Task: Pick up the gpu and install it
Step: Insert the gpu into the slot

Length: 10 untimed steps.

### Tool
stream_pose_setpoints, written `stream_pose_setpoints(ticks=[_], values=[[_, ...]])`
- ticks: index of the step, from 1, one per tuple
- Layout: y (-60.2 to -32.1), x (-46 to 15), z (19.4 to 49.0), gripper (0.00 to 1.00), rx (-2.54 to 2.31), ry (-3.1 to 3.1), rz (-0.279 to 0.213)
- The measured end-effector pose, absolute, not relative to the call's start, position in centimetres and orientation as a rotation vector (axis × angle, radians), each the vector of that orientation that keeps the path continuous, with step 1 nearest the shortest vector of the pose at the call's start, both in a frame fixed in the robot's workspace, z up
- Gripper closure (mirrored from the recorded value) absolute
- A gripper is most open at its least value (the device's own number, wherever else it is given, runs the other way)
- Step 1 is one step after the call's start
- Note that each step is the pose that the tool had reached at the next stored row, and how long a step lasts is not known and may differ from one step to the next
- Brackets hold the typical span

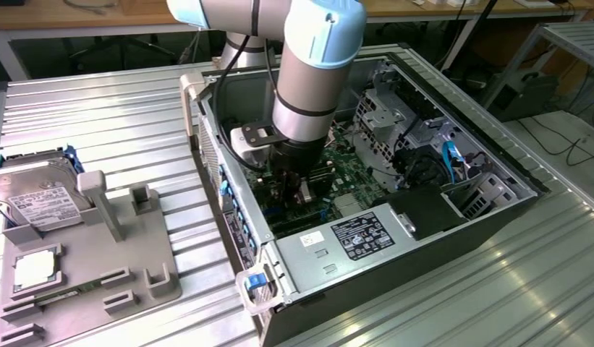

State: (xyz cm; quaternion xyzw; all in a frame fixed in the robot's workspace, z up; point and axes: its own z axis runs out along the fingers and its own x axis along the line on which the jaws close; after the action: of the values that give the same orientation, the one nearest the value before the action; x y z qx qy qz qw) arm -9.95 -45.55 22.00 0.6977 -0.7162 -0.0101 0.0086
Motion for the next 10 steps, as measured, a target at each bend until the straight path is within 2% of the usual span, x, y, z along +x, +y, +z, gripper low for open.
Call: stream_pose_setpoints(ticks=[10], values=[[-45.55,-9.94,22.00,0.69,2.180,-2.238,-0.032]])
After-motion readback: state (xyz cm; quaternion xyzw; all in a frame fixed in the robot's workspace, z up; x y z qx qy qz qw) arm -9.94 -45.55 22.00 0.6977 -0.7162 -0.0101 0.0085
